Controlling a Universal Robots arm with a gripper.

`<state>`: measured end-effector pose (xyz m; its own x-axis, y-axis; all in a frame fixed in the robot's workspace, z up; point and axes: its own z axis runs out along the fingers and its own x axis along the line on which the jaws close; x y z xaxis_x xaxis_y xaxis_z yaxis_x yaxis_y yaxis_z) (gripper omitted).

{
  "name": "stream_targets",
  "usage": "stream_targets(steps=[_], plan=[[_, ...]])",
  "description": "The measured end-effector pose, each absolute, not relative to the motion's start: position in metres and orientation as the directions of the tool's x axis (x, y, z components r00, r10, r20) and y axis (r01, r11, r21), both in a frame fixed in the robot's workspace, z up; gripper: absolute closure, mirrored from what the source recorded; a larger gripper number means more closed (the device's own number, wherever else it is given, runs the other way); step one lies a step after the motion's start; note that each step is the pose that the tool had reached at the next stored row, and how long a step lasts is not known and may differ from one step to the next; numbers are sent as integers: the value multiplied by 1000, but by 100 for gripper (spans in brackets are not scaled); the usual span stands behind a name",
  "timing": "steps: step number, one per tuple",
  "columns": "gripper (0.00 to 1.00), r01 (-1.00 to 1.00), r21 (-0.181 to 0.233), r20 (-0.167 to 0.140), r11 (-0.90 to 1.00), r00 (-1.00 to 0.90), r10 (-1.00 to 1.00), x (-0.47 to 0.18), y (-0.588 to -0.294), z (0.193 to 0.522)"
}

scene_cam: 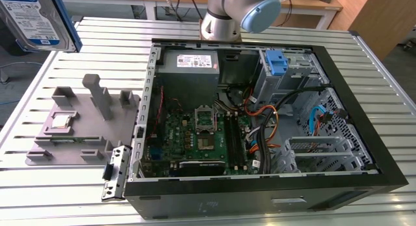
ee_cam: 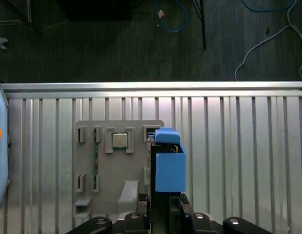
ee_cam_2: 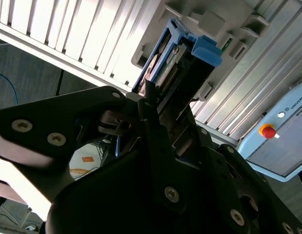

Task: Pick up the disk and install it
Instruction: 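Pick up the disk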

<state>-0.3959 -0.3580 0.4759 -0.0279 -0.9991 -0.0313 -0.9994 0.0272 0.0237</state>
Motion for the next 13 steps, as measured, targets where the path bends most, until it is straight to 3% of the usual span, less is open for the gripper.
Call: stream_targets(steps=[13], plan=[[65,-999,24,-31,27,-28,-999,-396,-358,488]])
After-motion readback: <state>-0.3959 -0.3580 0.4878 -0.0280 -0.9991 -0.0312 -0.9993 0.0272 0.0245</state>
